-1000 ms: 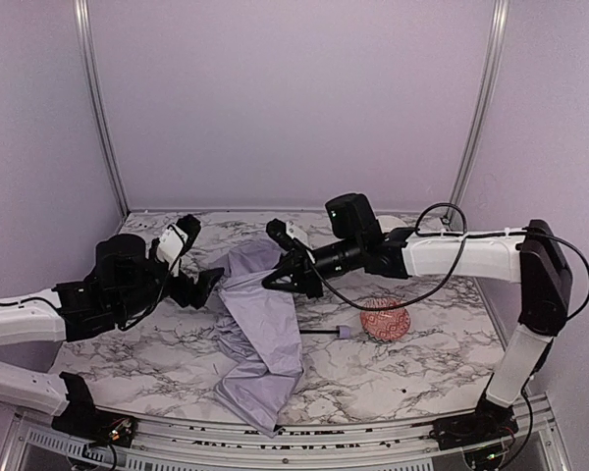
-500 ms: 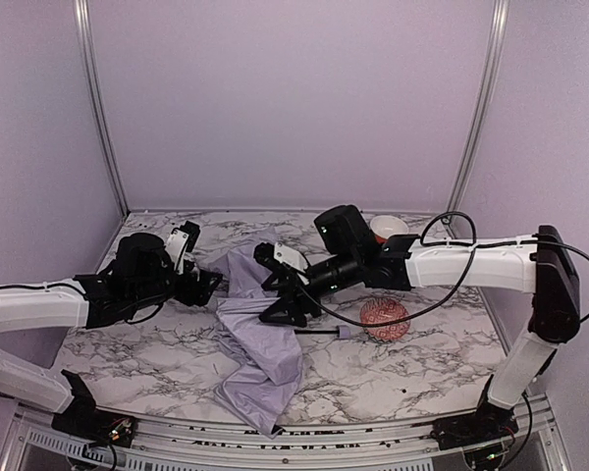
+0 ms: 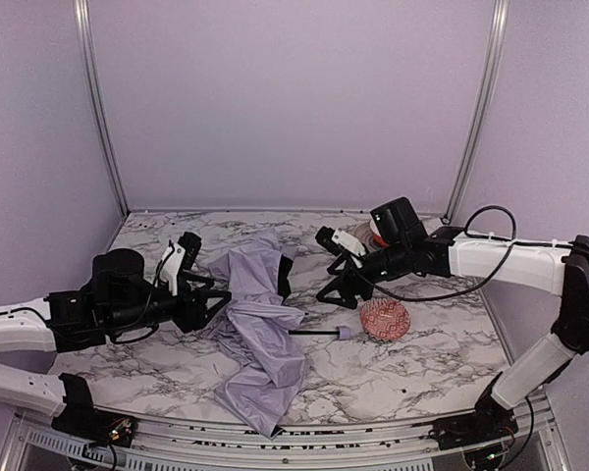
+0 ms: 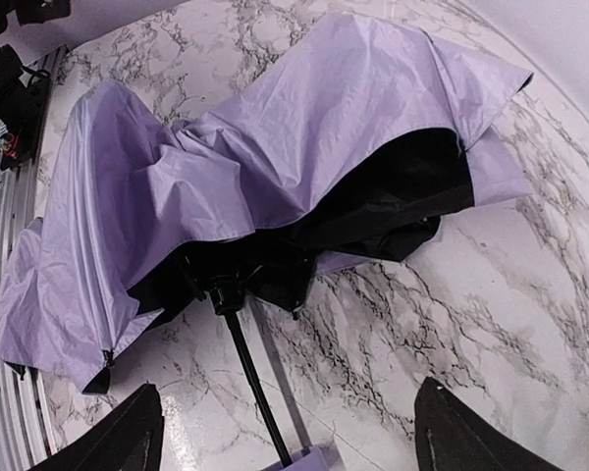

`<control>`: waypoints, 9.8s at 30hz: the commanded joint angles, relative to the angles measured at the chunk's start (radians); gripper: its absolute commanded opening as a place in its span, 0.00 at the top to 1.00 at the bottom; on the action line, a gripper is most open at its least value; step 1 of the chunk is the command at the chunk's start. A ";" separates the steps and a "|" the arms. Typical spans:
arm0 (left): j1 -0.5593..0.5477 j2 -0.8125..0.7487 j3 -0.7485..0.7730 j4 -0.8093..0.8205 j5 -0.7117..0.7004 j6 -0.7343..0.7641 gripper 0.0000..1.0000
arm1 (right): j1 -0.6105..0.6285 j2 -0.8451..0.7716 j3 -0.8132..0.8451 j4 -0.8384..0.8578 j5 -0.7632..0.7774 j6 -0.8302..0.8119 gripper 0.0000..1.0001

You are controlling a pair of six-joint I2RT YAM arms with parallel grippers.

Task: Put away the umbrella

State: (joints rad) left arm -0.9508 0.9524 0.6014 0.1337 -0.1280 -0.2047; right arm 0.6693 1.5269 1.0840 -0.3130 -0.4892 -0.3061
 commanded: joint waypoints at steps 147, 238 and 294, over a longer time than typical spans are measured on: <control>-0.096 0.327 -0.009 0.159 0.050 0.261 1.00 | 0.082 0.295 0.256 0.328 -0.116 0.341 0.09; -0.110 0.562 0.191 -0.142 0.170 0.490 1.00 | 0.146 0.548 0.190 0.093 -0.394 0.299 0.59; -0.038 0.558 0.169 -0.056 0.164 0.340 0.32 | 0.222 0.131 -0.049 0.205 -0.046 0.140 0.35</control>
State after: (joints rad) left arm -1.0115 1.4567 0.7197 0.0772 0.0410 0.1825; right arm 0.8970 1.5875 0.9890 -0.1070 -0.6346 -0.1551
